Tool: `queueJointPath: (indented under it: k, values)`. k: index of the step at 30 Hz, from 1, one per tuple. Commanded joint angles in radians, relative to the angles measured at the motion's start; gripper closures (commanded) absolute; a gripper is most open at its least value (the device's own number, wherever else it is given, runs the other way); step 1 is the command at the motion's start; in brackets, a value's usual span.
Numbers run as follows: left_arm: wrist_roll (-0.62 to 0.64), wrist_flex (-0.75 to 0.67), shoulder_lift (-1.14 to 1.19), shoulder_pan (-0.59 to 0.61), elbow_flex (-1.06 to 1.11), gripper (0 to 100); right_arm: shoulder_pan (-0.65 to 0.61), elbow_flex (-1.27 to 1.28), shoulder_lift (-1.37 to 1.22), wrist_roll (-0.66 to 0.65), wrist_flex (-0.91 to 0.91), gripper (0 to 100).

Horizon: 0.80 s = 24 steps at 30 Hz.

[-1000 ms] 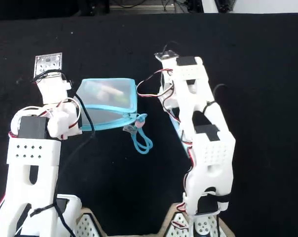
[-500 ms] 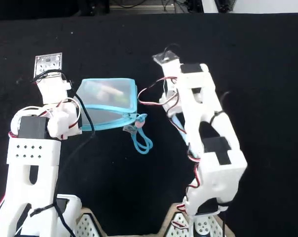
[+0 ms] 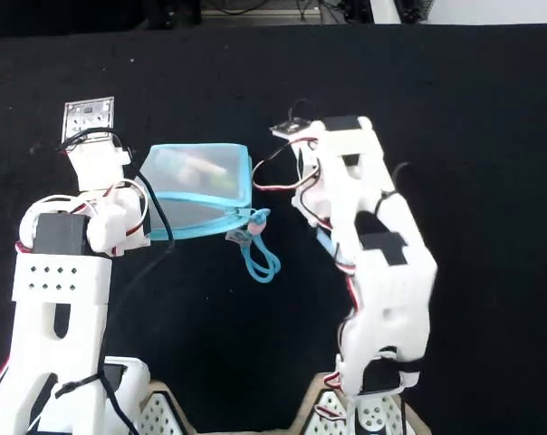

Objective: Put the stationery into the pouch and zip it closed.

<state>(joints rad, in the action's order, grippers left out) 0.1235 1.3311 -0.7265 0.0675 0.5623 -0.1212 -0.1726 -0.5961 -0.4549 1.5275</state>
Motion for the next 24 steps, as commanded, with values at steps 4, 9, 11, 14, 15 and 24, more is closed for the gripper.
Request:
queueJointPath:
  k: [4,9,11,14,15,24]
  values:
    - [0.002,0.0,0.006,0.016,0.001,97,0.034,-0.206,-0.067,-0.006,0.115,98.5]
    - [0.002,0.0,0.006,0.012,0.001,97,0.052,-0.206,-0.068,-0.006,0.112,93.0]
    - [0.002,0.0,0.006,0.012,0.001,97,0.049,-0.206,-0.068,-0.006,0.11,92.0]
    - [0.002,0.0,0.006,0.013,0.001,97,0.048,-0.211,-0.068,-0.008,0.11,92.5]
    - [0.002,0.0,0.006,0.013,0.001,97,0.048,-0.211,-0.068,-0.008,0.106,92.4]
    - [0.002,0.0,0.006,0.012,0.001,97,0.021,-0.197,-0.074,0.028,0.043,92.4]
